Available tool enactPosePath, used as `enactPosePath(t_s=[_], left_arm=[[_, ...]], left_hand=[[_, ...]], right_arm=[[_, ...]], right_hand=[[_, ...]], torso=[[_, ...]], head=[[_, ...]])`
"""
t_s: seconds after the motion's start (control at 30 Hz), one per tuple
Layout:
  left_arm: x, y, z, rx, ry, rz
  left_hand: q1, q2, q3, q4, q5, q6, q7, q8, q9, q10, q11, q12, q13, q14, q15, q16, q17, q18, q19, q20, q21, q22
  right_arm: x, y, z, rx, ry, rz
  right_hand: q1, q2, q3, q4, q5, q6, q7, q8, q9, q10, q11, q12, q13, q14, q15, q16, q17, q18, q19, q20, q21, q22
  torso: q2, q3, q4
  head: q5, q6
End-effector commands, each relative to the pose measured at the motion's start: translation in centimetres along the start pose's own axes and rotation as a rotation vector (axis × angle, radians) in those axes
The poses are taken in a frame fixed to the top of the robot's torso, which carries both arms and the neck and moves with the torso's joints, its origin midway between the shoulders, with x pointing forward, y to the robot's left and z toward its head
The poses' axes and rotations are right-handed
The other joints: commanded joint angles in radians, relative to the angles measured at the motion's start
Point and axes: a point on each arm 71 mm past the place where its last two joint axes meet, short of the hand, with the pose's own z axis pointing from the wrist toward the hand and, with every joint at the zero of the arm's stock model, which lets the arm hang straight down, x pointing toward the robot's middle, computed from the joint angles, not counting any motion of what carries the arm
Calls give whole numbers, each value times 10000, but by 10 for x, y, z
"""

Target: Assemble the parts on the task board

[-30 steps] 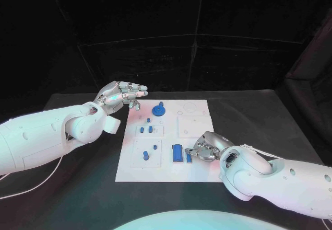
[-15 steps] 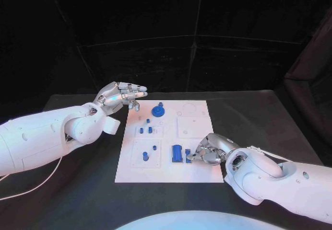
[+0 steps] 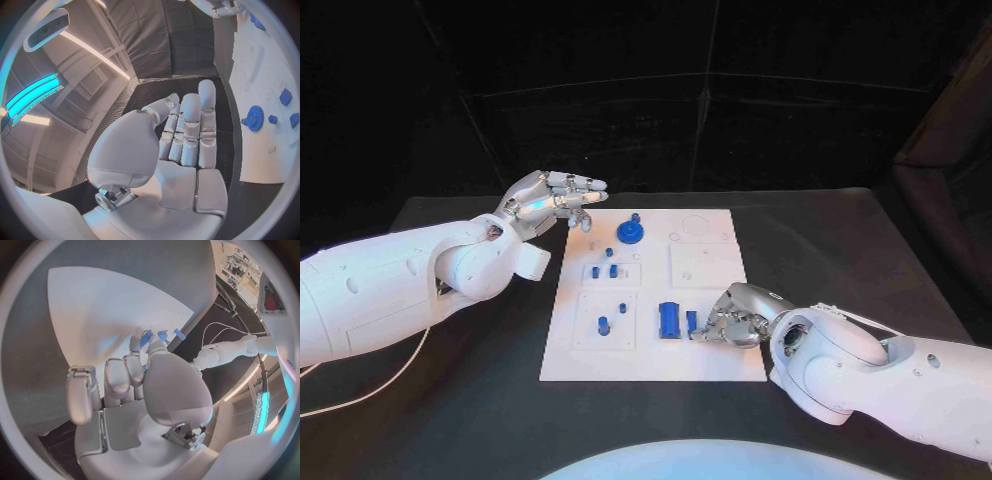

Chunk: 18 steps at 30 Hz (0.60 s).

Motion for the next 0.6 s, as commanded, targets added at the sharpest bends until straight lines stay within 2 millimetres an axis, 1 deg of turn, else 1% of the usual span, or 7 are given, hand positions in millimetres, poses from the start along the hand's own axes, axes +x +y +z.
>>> enactPosePath(t_s=[0.03,0.2,0.37,0.43,0.5,0.57,0.6], left_arm=[[1,-2,1,105,78,-80],[1,-1,1,103,78,-80],[1,-1,0,101,68,-76],[0,-2,0,102,63,-74],[0,-1,0,103,62,-74],[0,-2,0,110,59,-72],[0,-2,0,120,45,-65]], left_hand=[[-95,-16,-69,4,53,-24,-42,43,-1,-42,-19,47,-8,-76,10,-6,-9,137,-47,19,-36,-9],[-95,-16,-69,4,53,-24,-42,43,-1,-42,-19,47,-8,-76,10,-6,-9,137,-47,19,-36,-9],[-95,-16,-69,4,53,-24,-42,43,-1,-42,-19,47,-8,-76,10,-6,-9,137,-47,19,-36,-9],[-95,-16,-69,4,53,-24,-42,43,-1,-42,-19,47,-8,-76,10,-6,-9,137,-47,19,-36,-9],[-95,-16,-69,4,53,-24,-42,43,-1,-42,-19,47,-8,-76,10,-6,-9,137,-47,19,-36,-9],[-95,-16,-69,4,53,-24,-42,43,-1,-42,-19,47,-8,-76,10,-6,-9,137,-47,19,-36,-9],[-98,-20,-73,0,51,-26,-41,45,-1,-45,-19,49,-8,-78,9,-4,-11,137,-47,19,-39,-11]], right_arm=[[1,-1,3,169,171,-187],[-1,-3,6,328,-198,-110],[-2,-1,5,181,-410,75],[-2,0,4,61,-419,195],[-3,1,2,-167,-417,415],[-5,1,-1,-554,-406,783],[-6,1,-3,-830,-389,1007]], right_hand=[[128,-2,4,-62,-42,-90,-9,-44,20,29,11,-38,4,176,48,-57,-18,-34,965,-18,-49,2525],[129,150,-17,-40,18,-81,-9,-46,46,37,11,-26,20,182,45,-51,1,-35,968,-21,-45,2529],[-213,192,-276,192,86,-75,9,-49,93,59,26,3,51,189,57,-48,10,-38,973,-13,-36,2538],[-327,149,-398,271,44,-88,19,-57,110,52,34,-29,39,186,63,-58,-6,-34,966,-9,-48,2527],[-423,51,-547,338,-21,-142,42,-86,120,28,53,-92,11,181,75,-74,-31,-21,940,0,-93,2488],[-445,-73,-683,370,-69,-394,126,-231,85,-56,116,-282,-85,156,113,-140,-145,10,880,22,-194,2401],[-370,-120,-743,360,-81,-700,236,-406,36,-211,205,-641,-275,89,177,-300,-418,73,756,64,-402,2221]], torso=[[4,2,-9],[7,6,-6],[2,16,-7],[0,13,-20],[-2,14,-22],[-6,16,-19],[-10,10,-19]], head=[[32,-25],[28,-29],[41,-33],[45,-21],[53,-18],[36,-4],[28,13]])
